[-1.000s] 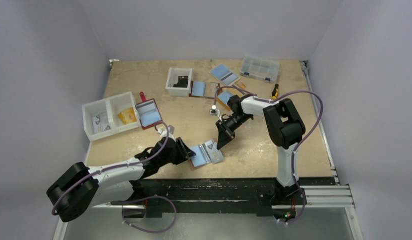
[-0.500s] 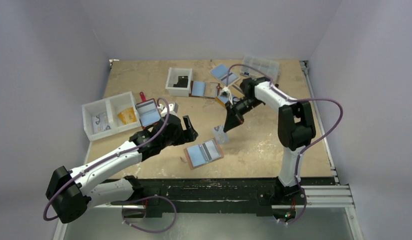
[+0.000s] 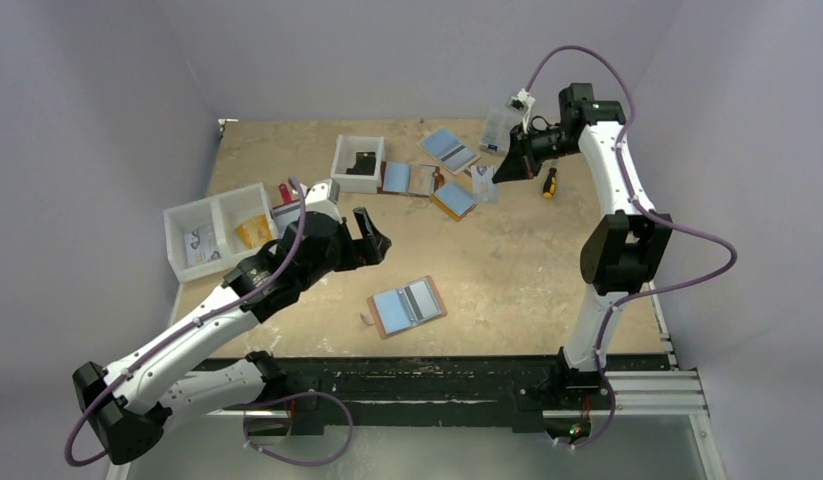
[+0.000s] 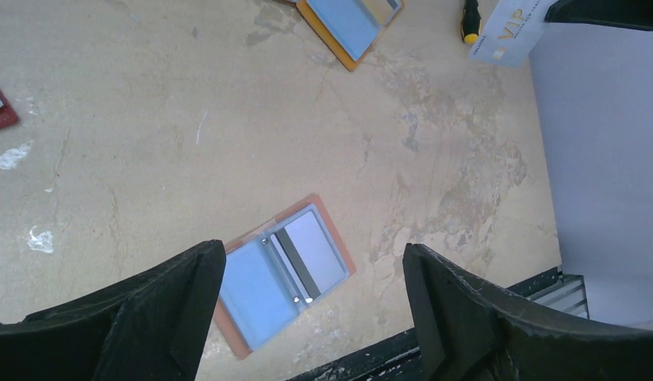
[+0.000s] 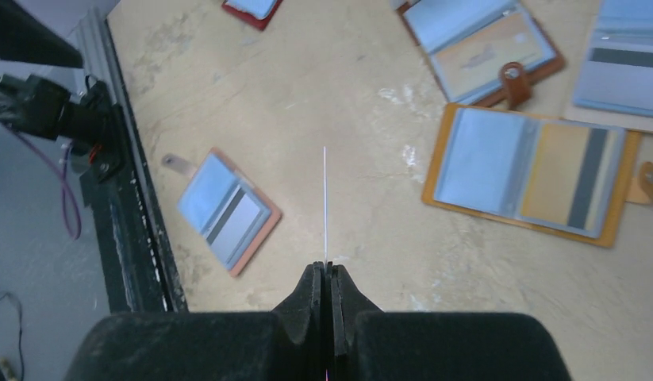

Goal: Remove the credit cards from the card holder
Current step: Place the credit card in the storage box.

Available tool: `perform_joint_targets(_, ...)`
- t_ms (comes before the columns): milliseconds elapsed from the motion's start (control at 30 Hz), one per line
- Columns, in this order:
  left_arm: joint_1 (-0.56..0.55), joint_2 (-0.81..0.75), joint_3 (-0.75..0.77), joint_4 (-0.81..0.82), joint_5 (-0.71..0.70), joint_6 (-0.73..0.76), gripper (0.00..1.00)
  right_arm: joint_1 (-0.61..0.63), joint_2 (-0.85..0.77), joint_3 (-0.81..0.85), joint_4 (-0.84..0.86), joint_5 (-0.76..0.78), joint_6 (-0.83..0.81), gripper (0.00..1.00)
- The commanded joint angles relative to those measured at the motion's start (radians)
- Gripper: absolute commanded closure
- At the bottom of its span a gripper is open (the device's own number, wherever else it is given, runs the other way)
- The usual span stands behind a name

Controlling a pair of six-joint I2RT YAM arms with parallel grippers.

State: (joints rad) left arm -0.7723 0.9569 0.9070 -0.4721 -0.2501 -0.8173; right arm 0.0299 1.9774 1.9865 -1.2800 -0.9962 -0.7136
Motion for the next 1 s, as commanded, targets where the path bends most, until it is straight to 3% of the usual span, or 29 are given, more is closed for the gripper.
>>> perform_joint_targets(0,0.007,-0.033,0.085,-0.057,-0.053,0.089,0.1,-0.015,-0.047,0.054,0.075,0.07,0.171,1.0)
perform_joint_targets(100,0.007,-0.039,0.085,0.011,-0.008,0.147,0.08,-0.015,-0.084,0.003,0.075,0.043,0.163,1.0)
perform_joint_targets(300,0.025,0.061,-0.008,0.441,0.318,0.185,0.07,-0.003,-0.171,-0.138,0.026,-0.034,0.095,1.0)
perform_joint_targets(500,0.108,0.314,-0.062,0.839,0.645,0.005,0.01,0.022,-0.266,-0.27,0.073,-0.092,0.119,1.0)
perform_joint_targets(633,0.118,0.456,-0.094,1.136,0.748,-0.113,0.01,0.032,-0.261,-0.294,0.093,-0.156,0.146,1.0)
perform_joint_targets(800,0.117,0.507,-0.075,1.204,0.738,-0.097,0.02,0.04,-0.246,-0.292,0.086,-0.237,0.149,1.0)
perform_joint_targets(967,0.116,0.569,-0.055,1.249,0.774,-0.149,0.15,0.062,-0.214,-0.3,0.059,-0.277,0.109,1.0)
